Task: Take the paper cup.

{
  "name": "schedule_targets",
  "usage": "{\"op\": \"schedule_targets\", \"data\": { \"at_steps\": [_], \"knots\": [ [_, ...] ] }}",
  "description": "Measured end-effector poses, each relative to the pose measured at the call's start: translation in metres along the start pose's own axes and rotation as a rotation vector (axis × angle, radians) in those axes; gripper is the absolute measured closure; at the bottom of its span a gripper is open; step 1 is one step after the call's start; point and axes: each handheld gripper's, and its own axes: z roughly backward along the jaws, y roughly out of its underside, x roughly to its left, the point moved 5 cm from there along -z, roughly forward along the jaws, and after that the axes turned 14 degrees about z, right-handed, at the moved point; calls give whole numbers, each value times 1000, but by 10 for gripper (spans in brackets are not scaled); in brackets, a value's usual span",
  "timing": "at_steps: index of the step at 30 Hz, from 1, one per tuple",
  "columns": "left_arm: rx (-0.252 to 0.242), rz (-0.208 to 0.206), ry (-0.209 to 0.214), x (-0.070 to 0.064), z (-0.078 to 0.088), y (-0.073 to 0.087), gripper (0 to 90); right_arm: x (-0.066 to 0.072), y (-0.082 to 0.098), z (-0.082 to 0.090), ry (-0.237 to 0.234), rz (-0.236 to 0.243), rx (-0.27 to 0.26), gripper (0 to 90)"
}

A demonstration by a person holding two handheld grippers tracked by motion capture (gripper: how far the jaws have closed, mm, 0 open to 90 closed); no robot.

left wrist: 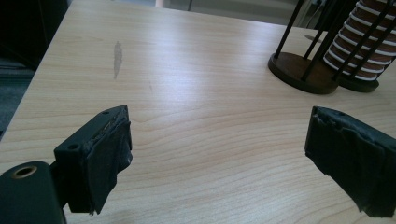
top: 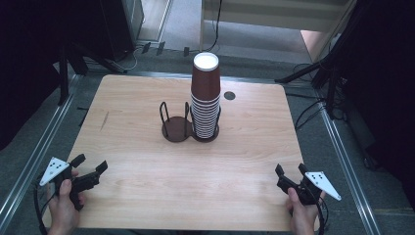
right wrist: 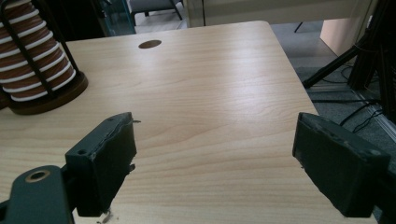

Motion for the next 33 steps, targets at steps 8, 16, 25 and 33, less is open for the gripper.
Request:
{"op": "schedule_targets", "data": {
  "at_steps": [8,16,25,33],
  "knots": [
    [7,-7,1,-1,-2,2,80,9,-26,-3,1,26,-18,138],
    [16,-9,5,-2,-2,3,80,32,-59,-15,-37,67,-50,136],
    [20,5,18,-1,-2,3,80,68,-91,-32,-99,109,-40,30],
    [29,-2,16,-1,-3,3,83,100,-115,-43,-129,113,-74,35]
  ]
}}
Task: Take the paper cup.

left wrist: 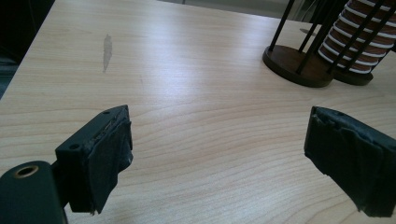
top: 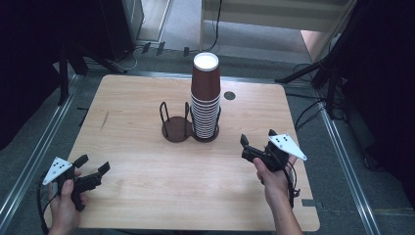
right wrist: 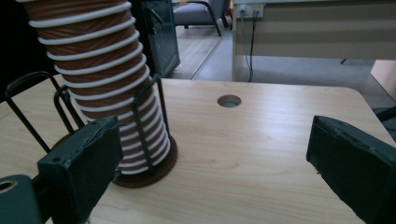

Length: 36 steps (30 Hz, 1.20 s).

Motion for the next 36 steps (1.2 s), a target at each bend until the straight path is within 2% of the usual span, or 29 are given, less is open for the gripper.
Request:
{"op": "schedule_targets", "data": {
  "at_steps": [2,12,23,36],
  "knots": [
    [1,0,0,0,0,0,83,6,-5,-4,-1,18,-6,34],
    [-2,3,6,0,0,0,83,33,-37,-28,-32,26,-40,38],
    [2,5,5,0,-1,0,83,47,-57,-41,-42,29,-60,57],
    [4,12,6,1,-1,0,84,69,-93,-62,-68,38,-100,75]
  ]
}}
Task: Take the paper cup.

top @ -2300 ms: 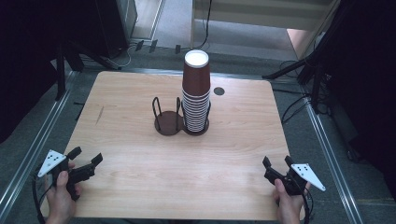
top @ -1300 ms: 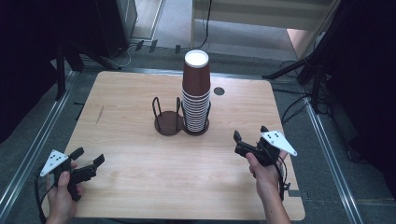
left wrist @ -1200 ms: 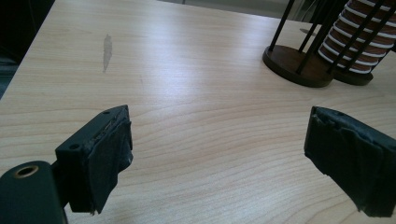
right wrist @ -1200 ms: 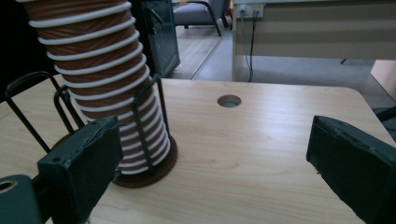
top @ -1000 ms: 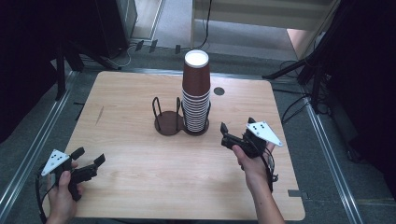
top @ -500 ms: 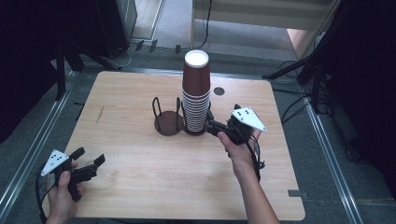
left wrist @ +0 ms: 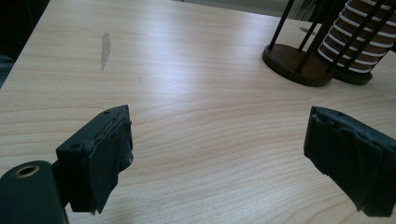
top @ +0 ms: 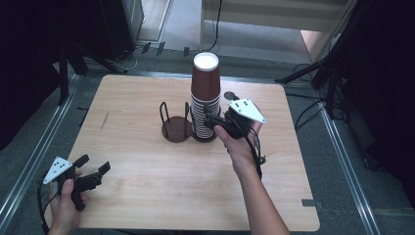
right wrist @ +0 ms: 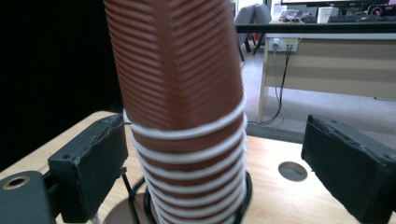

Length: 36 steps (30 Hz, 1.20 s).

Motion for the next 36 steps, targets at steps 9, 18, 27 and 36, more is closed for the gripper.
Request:
{"op": "schedule_targets", "data": {
  "at_steps": [9,18,27,36],
  "knots": [
    [3,-3,5,0,0,0,84,10,-11,-19,15,2,1,78],
    [5,9,9,1,0,0,84,15,-14,-36,31,15,16,99],
    [7,11,12,1,0,0,84,16,-20,-50,52,23,17,70],
    [8,14,15,1,0,0,84,16,-25,-63,64,17,17,72]
  ]
}}
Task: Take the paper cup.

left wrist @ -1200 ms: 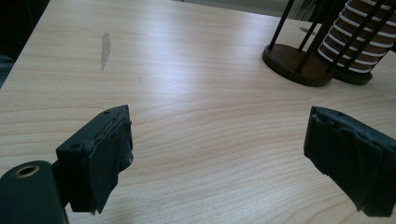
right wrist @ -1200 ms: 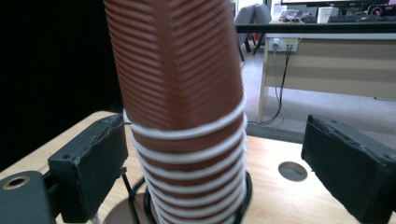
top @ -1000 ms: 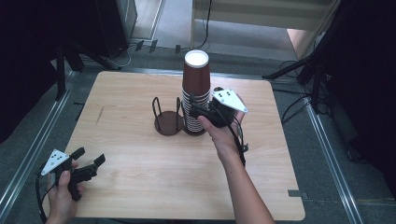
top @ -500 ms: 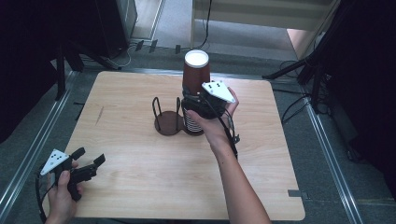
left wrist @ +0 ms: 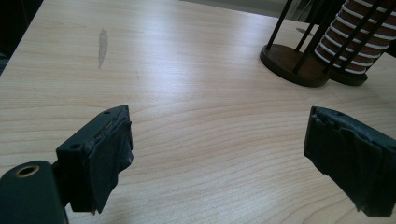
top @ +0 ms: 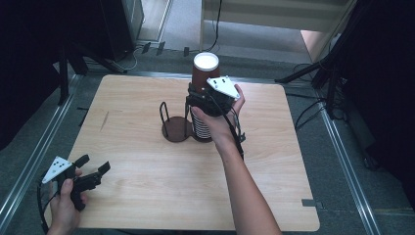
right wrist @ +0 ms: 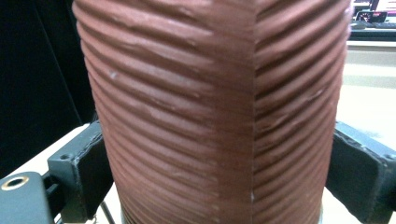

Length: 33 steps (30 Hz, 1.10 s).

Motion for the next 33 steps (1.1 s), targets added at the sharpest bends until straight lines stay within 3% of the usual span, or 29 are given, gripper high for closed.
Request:
{"op": "schedule_targets", "data": {
  "at_steps": [19,30,33],
  "knots": [
    [-3,0,-5,1,0,0,84,-2,-20,5,1,4,-45,101],
    [-22,4,-11,1,1,-1,84,-4,-48,13,5,-7,-137,107],
    [-23,4,-11,1,1,-1,84,-3,-53,14,0,-8,-139,108]
  ]
}}
